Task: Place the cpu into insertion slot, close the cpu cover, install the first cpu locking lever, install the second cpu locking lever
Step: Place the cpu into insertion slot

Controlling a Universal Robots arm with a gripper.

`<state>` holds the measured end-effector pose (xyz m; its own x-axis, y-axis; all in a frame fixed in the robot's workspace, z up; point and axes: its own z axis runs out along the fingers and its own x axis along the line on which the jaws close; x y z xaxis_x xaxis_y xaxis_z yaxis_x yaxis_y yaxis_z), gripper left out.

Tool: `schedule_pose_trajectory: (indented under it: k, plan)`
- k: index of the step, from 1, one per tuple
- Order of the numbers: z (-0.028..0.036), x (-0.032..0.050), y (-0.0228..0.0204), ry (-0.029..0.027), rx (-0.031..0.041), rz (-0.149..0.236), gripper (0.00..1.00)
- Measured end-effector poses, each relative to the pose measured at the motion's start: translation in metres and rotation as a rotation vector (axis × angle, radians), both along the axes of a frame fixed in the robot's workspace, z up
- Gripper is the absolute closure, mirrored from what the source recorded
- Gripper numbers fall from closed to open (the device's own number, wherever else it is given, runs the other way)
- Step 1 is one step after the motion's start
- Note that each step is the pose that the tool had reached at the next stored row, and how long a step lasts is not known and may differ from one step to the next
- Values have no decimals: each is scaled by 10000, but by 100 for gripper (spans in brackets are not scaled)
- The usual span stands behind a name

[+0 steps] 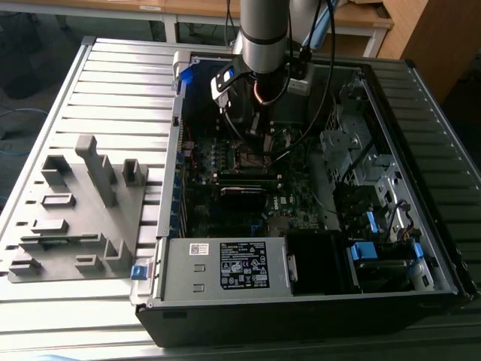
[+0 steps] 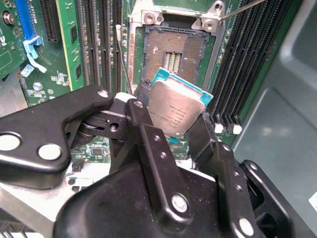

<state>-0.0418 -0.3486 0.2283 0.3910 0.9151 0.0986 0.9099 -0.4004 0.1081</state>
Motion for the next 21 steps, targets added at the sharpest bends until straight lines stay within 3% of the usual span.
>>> schedule_pose_trajectory:
  k: [21]
  plan:
    - [0,0,0,0,-133,0,46]
